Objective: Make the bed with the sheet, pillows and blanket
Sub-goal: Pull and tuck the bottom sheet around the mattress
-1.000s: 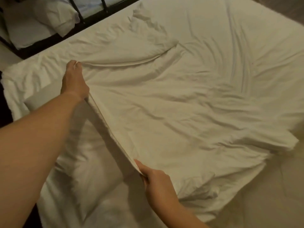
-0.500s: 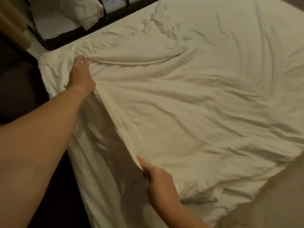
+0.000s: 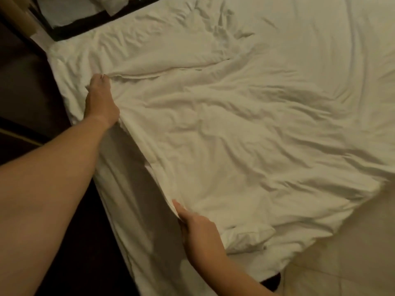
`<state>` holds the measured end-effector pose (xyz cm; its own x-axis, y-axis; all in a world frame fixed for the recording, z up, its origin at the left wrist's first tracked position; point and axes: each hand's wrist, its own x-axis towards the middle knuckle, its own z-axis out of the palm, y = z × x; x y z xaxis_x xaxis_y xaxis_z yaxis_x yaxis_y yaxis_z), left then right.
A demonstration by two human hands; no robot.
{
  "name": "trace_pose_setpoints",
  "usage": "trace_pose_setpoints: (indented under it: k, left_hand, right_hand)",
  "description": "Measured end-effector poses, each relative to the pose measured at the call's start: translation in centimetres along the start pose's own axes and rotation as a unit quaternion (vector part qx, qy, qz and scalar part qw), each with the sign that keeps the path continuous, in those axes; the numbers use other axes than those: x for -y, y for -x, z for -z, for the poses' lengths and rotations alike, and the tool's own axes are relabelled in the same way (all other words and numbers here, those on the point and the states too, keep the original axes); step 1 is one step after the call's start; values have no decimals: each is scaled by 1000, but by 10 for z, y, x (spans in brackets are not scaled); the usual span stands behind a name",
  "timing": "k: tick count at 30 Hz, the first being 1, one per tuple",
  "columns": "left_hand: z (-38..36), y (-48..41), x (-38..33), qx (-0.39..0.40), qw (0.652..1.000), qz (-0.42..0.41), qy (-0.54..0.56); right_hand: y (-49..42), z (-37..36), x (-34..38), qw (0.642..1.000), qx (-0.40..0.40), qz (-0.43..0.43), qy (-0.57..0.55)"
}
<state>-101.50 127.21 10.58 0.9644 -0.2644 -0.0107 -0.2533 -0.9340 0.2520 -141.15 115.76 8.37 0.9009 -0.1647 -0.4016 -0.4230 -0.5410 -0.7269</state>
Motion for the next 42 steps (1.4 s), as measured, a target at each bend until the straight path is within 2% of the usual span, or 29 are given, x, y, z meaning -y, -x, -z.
trace_pose_setpoints:
  k: [4,9,11,14,16,18,22,28,31,34,38,42]
  left_hand:
    - [-27,14,8,4,1000,9,13]
    - [-55,64,-3,49,998,28,13]
    - [-69,90,-5,68,997,22,23]
    - [-94,120,-7,119,993,-4,26]
    - [-109,132,-4,123,992,-10,25]
    - [-122,140,-2,110,993,-22,34]
    - [-139,141,5,92,994,-34,46]
    - [-132,135,11,44,997,-31,58]
    - [-126,127,15,8,996,-19,85]
    - [-120,127,12,-16,991,20,132]
    - [-117,131,14,-51,969,145,195]
    - [-136,130,26,35,911,281,301]
  right_hand:
    - [3,-15,-11,999,19,-23,18]
    - [14,-35,-25,996,85,34,21]
    - [21,-39,-28,994,104,29,27]
    - [34,-46,-36,997,65,11,29]
    - [37,-53,-43,997,62,2,52]
    - [34,-61,-53,995,54,-4,84]
    - [11,-63,-64,991,-11,0,134]
    - [-59,-28,-47,963,-79,54,251]
    - [-93,-5,-35,956,-99,51,271]
    - [-117,14,-25,957,-108,42,264]
    - [-144,28,-14,957,-97,40,272]
    - [-165,33,-11,953,-79,64,287]
